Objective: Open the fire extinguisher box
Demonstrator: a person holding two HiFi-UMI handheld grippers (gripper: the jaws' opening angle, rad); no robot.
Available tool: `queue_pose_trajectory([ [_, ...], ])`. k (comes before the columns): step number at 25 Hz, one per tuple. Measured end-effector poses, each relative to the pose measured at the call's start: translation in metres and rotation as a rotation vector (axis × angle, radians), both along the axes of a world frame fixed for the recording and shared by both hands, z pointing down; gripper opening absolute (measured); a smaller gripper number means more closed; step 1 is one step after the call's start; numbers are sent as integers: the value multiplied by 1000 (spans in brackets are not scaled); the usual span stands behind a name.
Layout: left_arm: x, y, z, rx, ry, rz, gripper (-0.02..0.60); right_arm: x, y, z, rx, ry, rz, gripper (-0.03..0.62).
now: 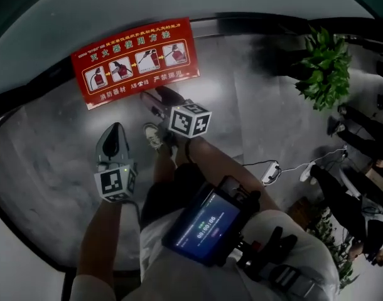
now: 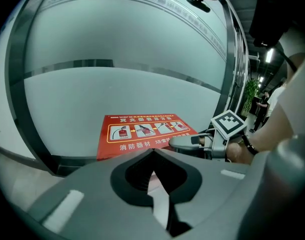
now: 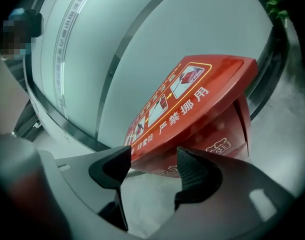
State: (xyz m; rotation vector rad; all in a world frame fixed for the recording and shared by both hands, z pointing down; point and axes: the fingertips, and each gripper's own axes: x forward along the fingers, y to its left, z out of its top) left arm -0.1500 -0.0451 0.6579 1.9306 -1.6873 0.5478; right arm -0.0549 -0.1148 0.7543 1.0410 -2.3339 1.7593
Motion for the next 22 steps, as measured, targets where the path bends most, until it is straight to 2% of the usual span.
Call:
queue_pose_trajectory([
  [5,-4,3,7,-15,-1,4,2,-4,-6,0,-32,-55,32,291],
  [8,-7,5,8,-20,-7,10,2,3,-8,4,-63,-4,61,176],
  [12,-7,4,7,-21,-3,14,2,8,-11,-4,-84,17,101,161],
  [17,-6,0,-1,11,12,5,2,7,-7,-14,-134,-79,163,150],
  [22,-9,-1,-7,39,17,1,2,10,-9,-26,-135,-107,180,149],
])
